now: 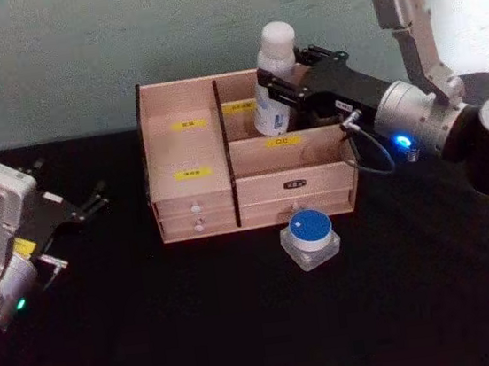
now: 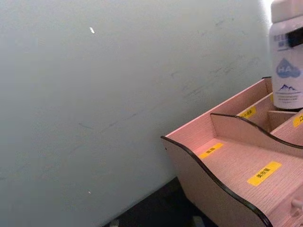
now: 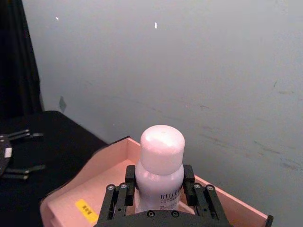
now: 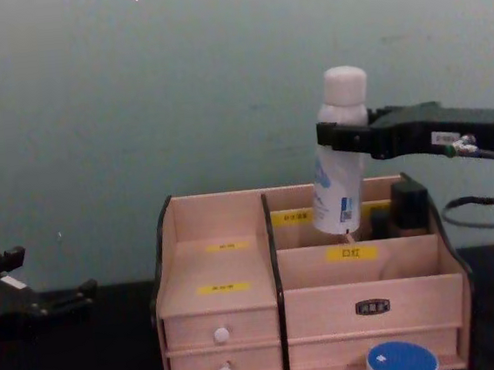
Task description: Pick up the facial cleanser and watermelon frost from the table and place them into the tiered storage box.
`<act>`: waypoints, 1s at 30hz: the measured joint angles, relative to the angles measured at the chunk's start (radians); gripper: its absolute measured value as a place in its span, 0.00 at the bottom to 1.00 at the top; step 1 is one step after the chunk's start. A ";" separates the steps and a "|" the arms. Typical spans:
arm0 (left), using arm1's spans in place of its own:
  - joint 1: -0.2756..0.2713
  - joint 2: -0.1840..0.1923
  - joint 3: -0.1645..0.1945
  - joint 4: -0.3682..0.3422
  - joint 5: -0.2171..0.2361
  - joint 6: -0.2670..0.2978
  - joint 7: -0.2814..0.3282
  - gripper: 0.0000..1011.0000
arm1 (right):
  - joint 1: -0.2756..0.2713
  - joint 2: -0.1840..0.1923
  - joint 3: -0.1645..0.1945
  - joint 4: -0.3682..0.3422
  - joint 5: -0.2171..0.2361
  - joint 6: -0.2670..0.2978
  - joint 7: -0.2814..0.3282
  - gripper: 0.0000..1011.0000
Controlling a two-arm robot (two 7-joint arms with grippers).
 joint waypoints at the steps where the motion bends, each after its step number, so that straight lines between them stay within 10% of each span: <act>1: 0.000 0.000 0.000 0.000 0.000 0.000 0.000 0.99 | 0.011 -0.007 -0.003 0.016 -0.004 0.000 0.000 0.59; 30: 0.000 0.000 0.000 0.000 0.000 0.000 0.000 0.99 | 0.097 -0.079 -0.021 0.184 -0.049 -0.032 0.005 0.59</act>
